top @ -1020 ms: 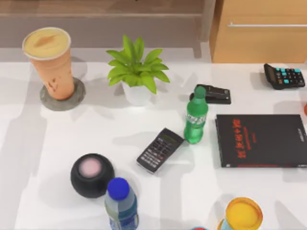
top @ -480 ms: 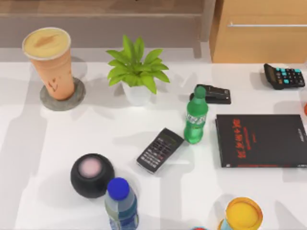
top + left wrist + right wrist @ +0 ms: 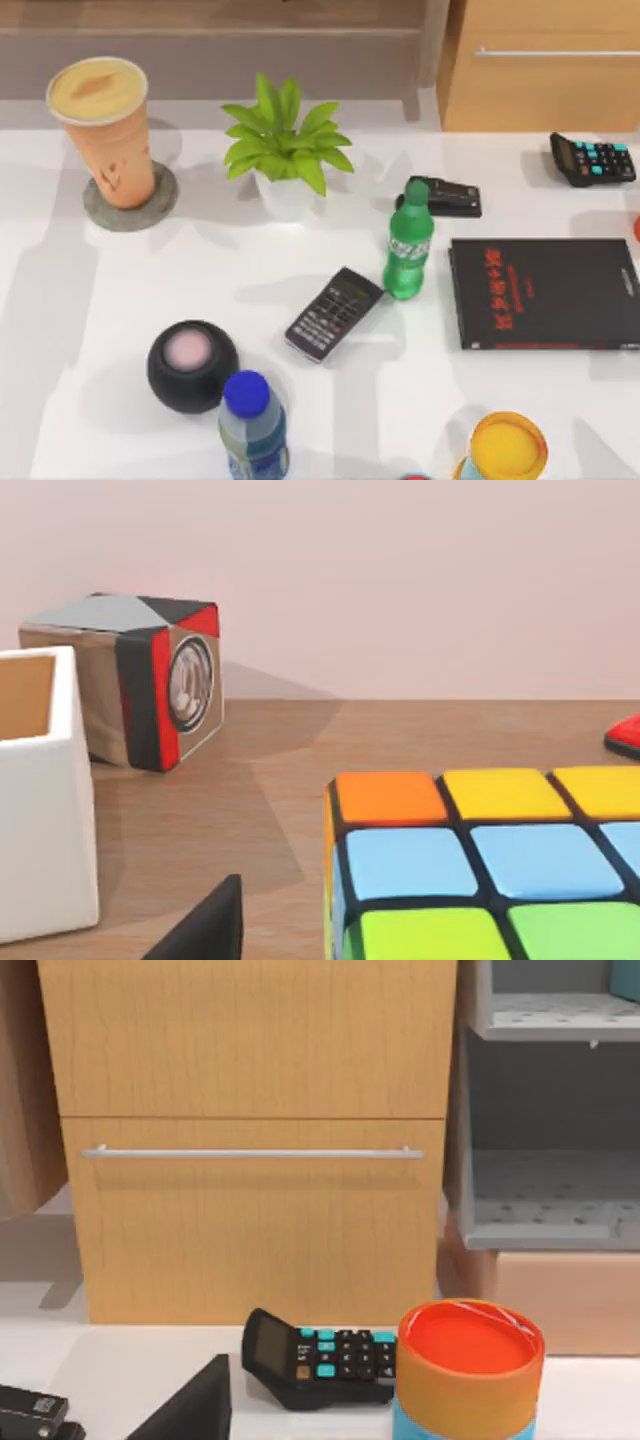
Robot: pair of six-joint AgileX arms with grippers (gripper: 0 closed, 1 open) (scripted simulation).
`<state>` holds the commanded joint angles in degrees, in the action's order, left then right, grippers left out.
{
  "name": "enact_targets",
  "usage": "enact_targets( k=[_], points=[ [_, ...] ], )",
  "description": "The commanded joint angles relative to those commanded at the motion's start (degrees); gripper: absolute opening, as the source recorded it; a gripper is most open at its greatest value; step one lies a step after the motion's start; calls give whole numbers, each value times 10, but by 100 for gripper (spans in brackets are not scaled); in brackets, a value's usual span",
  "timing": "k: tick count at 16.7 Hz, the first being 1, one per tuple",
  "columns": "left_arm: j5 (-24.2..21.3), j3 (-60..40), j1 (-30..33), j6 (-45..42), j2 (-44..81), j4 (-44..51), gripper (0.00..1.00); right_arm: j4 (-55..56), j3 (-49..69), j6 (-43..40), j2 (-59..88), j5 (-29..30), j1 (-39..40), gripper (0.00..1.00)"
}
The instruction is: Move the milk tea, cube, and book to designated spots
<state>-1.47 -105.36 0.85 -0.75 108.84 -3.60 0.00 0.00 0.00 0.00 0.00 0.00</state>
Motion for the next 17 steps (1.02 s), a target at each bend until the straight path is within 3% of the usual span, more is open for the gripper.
enact_targets(
  k=[17],
  points=[
    [0, 103, -2, 0, -83, -18, 100, 0, 0, 0, 0, 0, 0, 100]
  ],
)
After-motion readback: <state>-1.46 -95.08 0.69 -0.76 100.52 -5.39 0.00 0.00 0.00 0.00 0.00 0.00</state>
